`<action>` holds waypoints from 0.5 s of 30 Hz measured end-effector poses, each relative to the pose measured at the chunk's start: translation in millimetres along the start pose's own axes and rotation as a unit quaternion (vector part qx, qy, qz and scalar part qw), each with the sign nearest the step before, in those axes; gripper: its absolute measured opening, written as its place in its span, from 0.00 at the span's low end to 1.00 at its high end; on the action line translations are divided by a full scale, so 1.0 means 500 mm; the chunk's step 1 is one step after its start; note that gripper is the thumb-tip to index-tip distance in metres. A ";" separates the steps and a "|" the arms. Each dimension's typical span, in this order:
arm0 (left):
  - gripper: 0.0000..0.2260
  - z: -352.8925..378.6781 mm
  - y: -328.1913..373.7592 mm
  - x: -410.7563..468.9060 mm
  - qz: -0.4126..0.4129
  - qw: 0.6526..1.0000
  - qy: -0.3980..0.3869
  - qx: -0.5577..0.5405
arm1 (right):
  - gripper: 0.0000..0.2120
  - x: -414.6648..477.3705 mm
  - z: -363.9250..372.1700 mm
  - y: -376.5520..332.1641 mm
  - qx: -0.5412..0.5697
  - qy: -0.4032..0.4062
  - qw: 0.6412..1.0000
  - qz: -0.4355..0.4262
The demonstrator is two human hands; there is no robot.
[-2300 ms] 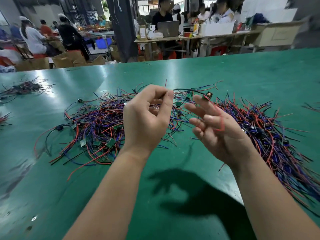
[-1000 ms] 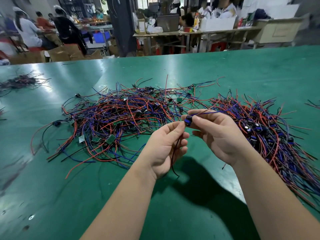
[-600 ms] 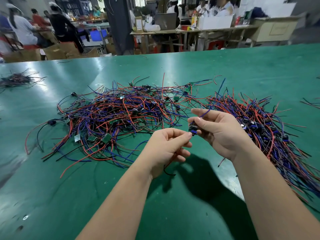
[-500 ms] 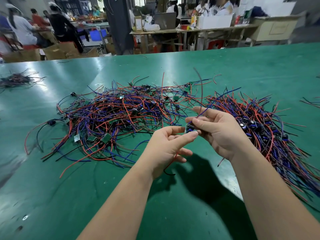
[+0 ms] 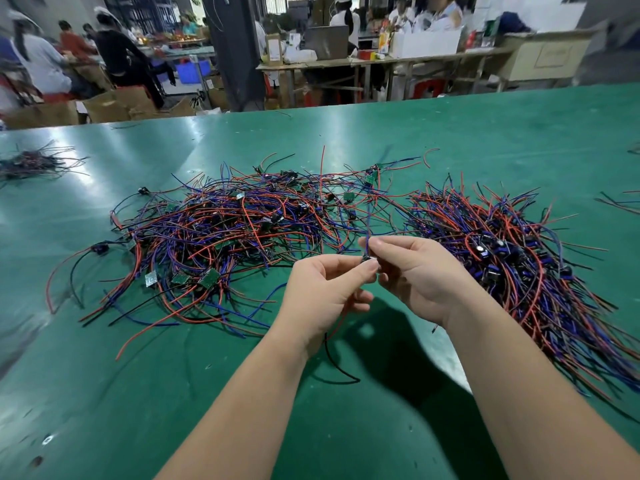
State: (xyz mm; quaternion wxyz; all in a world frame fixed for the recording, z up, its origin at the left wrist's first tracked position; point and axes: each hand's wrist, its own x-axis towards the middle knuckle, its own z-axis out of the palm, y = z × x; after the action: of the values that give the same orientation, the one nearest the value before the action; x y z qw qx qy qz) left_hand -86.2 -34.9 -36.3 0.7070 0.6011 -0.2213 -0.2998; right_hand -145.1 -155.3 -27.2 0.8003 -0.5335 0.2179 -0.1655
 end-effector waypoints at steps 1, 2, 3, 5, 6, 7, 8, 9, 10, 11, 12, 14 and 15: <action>0.02 0.001 0.000 -0.001 0.000 1.000 -0.002 0.007 | 0.07 -0.001 0.000 0.000 -0.006 -0.009 1.000 0.005; 0.02 0.001 0.000 -0.002 0.000 1.000 -0.005 0.016 | 0.05 -0.003 -0.001 -0.002 -0.014 -0.017 1.000 0.009; 0.02 0.000 0.000 -0.002 0.000 1.000 -0.009 0.025 | 0.04 -0.003 -0.003 -0.004 -0.022 -0.019 0.999 0.012; 0.01 -0.002 0.001 -0.003 -0.005 0.999 -0.020 0.043 | 0.06 -0.002 -0.012 -0.007 -0.047 -0.017 0.999 0.014; 0.01 -0.002 0.001 -0.004 -0.010 0.998 -0.025 0.050 | 0.06 -0.001 -0.014 -0.007 -0.063 -0.014 0.998 0.012; 0.01 -0.003 0.001 -0.005 -0.015 0.998 -0.026 0.055 | 0.03 0.000 -0.016 -0.006 -0.078 -0.011 0.997 0.007; 0.02 -0.003 0.001 -0.005 -0.020 0.998 -0.025 0.059 | 0.02 0.000 -0.016 -0.005 -0.094 -0.005 0.996 0.000; 0.02 -0.003 0.001 -0.006 -0.023 0.997 -0.024 0.063 | 0.04 0.001 -0.016 -0.003 -0.117 0.002 0.993 -0.008; 0.01 -0.003 0.001 -0.006 -0.025 0.997 -0.021 0.068 | 0.05 0.002 -0.016 -0.001 -0.143 0.007 0.990 -0.015; 0.02 -0.003 0.001 -0.006 -0.027 0.997 -0.018 0.072 | 0.05 0.003 -0.015 0.000 -0.168 0.009 0.985 -0.023; 0.02 -0.003 0.002 -0.006 -0.028 0.997 -0.016 0.075 | 0.05 0.003 -0.015 0.001 -0.187 0.008 0.982 -0.028; 0.03 -0.001 0.002 -0.006 -0.032 0.996 -0.016 0.080 | 0.04 0.004 -0.015 0.001 -0.205 0.006 0.978 -0.039; 0.04 0.001 0.002 -0.006 -0.034 0.996 -0.017 0.084 | 0.04 0.003 -0.016 0.003 -0.212 0.005 0.976 -0.046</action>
State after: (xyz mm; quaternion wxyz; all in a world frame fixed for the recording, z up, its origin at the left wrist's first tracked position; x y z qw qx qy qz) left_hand -88.7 -32.9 -35.1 0.6396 0.6602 -0.2372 -0.3143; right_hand -147.7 -161.8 -31.3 0.6592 -0.6999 0.2273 -0.1551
